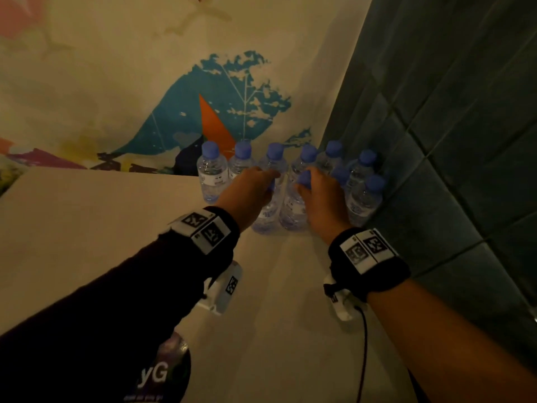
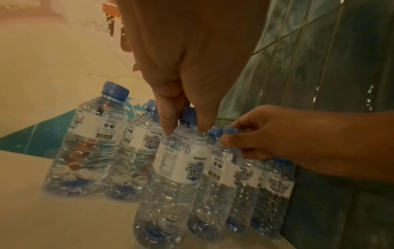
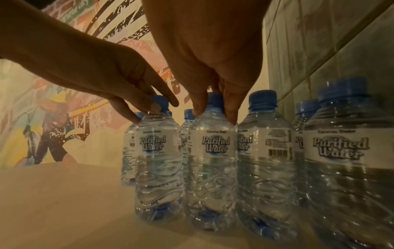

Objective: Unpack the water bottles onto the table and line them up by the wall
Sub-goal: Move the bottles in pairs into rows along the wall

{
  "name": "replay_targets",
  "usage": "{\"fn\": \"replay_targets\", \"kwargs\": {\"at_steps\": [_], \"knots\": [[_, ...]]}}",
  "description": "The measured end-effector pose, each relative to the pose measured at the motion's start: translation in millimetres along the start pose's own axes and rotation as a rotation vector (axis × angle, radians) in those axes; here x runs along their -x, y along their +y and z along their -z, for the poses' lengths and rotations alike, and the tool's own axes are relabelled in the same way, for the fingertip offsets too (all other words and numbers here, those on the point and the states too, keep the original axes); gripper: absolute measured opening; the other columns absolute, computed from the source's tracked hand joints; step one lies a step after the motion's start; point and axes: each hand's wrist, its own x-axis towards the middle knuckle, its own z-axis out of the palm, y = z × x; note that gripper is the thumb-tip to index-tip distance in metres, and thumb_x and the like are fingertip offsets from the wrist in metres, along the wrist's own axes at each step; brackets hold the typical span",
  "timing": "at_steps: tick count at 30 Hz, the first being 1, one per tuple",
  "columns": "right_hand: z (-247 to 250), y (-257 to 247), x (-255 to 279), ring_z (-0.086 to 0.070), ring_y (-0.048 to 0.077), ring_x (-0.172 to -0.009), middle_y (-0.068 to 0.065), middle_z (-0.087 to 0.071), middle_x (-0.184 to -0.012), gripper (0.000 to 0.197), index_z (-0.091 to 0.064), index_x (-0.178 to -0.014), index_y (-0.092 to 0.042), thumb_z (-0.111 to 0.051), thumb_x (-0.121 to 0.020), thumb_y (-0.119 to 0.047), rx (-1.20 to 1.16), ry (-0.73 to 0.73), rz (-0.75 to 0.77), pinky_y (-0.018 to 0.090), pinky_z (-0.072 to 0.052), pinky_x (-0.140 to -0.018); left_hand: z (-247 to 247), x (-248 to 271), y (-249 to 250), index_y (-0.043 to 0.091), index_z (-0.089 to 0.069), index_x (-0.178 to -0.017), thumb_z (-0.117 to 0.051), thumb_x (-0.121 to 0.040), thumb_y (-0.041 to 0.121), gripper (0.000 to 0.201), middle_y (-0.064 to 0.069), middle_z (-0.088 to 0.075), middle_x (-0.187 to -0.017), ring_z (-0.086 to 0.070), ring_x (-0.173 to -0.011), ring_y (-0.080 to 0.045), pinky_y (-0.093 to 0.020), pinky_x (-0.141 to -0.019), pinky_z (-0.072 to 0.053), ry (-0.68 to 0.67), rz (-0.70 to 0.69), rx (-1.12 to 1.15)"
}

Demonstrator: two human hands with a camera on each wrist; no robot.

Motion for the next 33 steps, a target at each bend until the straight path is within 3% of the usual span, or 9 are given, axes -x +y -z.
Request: {"fn": "replay_targets", "kwargs": {"at_steps": [4,8,11,15,20,23,28,31,33], "knots": [[-7,4,-7,-0.062,0.033,-0.089,0.020,-0.065,-0.096,0.006,-0.054,-0.093,-0.002,-0.052,-0.091,-0.008,-0.005,0.035,-0.023,0.034,-0.046,-0.070,-3,-13,-1,0.007,-0.053,-0.123,-0.047,-0.090,0.004,0.034,-0.026,-0.062,-0.109,-0.059,-0.099,-0.039,-0.048,-0.089,-0.047,0.011,-0.008,-0.005],[-9,4,-8,-0.061,0.033,-0.094,0.021,-0.063,-0.103,0.012,-0.055,-0.101,-0.002,-0.054,-0.090,-0.006,0.053,0.048,0.017,0.038,-0.051,-0.078,-6,-19,-1,0.008,-0.051,-0.124,-0.048,-0.090,0.003,0.034,-0.024,-0.058,-0.114,-0.058,-0.102,-0.039,-0.044,-0.089,-0.045,0.016,-0.002,-0.013],[-3,1,-4,-0.059,0.030,-0.103,0.018,-0.061,-0.111,0.019,-0.053,-0.109,-0.006,-0.054,-0.090,-0.007,-0.053,0.026,-0.029,0.021,-0.040,-0.078,-6,-15,-2,0.009,-0.050,-0.124,-0.050,-0.089,0.003,0.035,-0.023,-0.057,-0.115,-0.058,-0.102,-0.038,-0.044,-0.088,-0.045,0.023,0.004,0.003],[17,-12,21,-0.048,0.029,-0.119,0.018,-0.045,-0.134,0.050,-0.037,-0.134,-0.012,-0.058,-0.089,-0.021,0.009,0.027,-0.022,0.034,-0.041,-0.095,4,11,2,0.010,-0.043,-0.130,-0.053,-0.088,0.005,0.044,-0.020,-0.052,-0.125,-0.054,-0.110,-0.035,-0.042,-0.093,-0.045,0.062,0.054,0.062],[29,-36,88,-0.046,0.029,-0.121,0.018,-0.045,-0.134,0.049,-0.041,-0.132,-0.014,-0.057,-0.089,-0.029,-0.036,0.045,0.009,0.027,-0.035,-0.095,39,102,14,0.016,-0.038,-0.135,-0.053,-0.090,0.017,0.048,-0.010,-0.048,-0.136,-0.050,-0.119,-0.024,-0.024,-0.093,-0.038,0.195,0.115,0.128],[32,-61,144,-0.051,0.028,-0.117,0.015,-0.048,-0.130,0.049,-0.043,-0.131,-0.016,-0.053,-0.087,-0.037,-0.084,-0.002,0.001,0.032,-0.041,-0.094,72,175,15,0.020,-0.042,-0.133,-0.053,-0.090,0.023,0.045,-0.006,-0.051,-0.135,-0.053,-0.117,-0.018,-0.018,-0.092,-0.037,0.242,0.160,0.084],[34,-123,239,-0.055,0.014,-0.104,0.001,-0.050,-0.119,0.046,-0.048,-0.125,-0.024,-0.051,-0.082,-0.040,-0.161,-0.131,-0.025,0.026,-0.042,-0.084,124,309,1,0.019,-0.053,-0.124,-0.053,-0.087,0.023,0.038,-0.004,-0.064,-0.121,-0.057,-0.104,-0.005,-0.019,-0.089,-0.044,0.297,0.260,0.038],[22,-158,286,-0.051,0.005,-0.103,-0.010,-0.044,-0.119,0.043,-0.044,-0.127,-0.032,-0.053,-0.085,-0.038,-0.178,-0.253,-0.034,0.024,-0.045,-0.083,142,383,-19,0.020,-0.057,-0.120,-0.058,-0.084,0.019,0.036,-0.001,-0.066,-0.116,-0.062,-0.099,-0.009,-0.029,-0.084,-0.054,0.374,0.361,0.105],[9,-179,311,-0.051,0.004,-0.105,-0.010,-0.044,-0.122,0.044,-0.042,-0.129,-0.031,-0.053,-0.086,-0.037,-0.183,-0.305,0.003,0.023,-0.047,-0.086,148,424,-36,0.022,-0.057,-0.119,-0.056,-0.083,0.023,0.036,0.001,-0.066,-0.111,-0.063,-0.089,-0.009,-0.025,-0.078,-0.051,0.369,0.440,0.094]]}}
